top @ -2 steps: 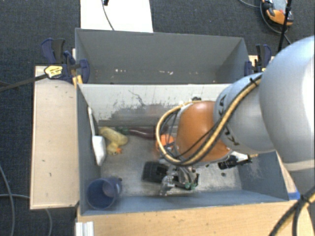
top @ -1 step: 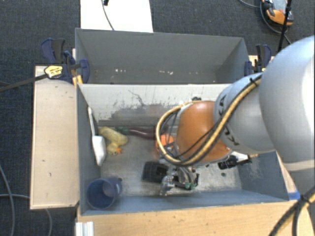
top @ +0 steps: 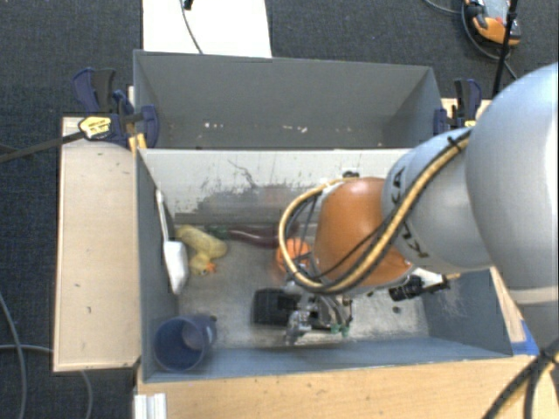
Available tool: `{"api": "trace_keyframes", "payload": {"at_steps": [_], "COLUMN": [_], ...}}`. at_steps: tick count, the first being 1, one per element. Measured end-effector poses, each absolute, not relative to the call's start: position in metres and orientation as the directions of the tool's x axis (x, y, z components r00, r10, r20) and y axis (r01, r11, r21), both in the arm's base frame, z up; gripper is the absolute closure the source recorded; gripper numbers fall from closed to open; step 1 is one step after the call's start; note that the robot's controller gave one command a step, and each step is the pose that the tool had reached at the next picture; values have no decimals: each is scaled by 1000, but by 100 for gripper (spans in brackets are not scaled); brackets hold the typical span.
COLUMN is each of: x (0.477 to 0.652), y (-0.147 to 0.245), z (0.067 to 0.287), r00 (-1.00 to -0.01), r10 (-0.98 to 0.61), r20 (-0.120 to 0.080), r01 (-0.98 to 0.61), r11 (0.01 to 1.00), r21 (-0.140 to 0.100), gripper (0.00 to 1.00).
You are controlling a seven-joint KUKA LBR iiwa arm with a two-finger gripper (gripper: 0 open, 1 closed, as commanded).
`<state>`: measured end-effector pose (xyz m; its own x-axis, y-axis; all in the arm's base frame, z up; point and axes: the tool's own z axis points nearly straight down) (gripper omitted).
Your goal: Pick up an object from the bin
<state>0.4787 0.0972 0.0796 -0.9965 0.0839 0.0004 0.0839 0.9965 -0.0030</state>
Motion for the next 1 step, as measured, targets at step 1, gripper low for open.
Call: {"api": "trace_keyframes", "payload": {"at_steps": [1], "x": [478], "y": [98], "z": [100], "r00": [-996], "r10": [85], "r20": [7], "r01": [85], "r11": [996], "r21": [-2], "gripper": [100]}}
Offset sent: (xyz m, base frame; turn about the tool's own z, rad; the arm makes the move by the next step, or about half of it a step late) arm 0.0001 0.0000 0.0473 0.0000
